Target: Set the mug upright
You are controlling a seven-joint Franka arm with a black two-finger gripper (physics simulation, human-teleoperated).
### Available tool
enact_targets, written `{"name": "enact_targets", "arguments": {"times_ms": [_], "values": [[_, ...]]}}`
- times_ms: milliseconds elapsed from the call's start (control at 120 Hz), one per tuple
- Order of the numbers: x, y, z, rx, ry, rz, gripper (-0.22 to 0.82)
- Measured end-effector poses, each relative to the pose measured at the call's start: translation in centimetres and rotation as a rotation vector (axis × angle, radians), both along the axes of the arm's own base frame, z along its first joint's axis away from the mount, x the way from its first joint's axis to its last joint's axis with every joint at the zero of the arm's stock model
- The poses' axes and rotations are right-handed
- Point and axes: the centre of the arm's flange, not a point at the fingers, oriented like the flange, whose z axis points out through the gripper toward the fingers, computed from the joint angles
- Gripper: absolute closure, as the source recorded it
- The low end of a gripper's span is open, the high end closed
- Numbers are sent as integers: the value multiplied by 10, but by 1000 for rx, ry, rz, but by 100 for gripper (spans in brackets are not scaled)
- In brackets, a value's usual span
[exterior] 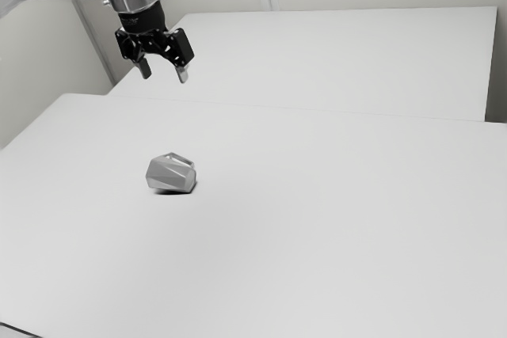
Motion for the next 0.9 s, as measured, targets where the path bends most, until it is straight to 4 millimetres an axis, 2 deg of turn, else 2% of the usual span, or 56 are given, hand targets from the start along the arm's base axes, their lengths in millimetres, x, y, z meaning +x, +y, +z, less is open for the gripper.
{"name": "enact_targets", "arguments": {"times_ms": [200,350,667,900], "values": [[2,1,-1,0,1,2,0],[16,5,-6,-3,7,10,0],[39,71,-34,-10,63,107,0],[51,122,-72,-56,126,137,0]]}}
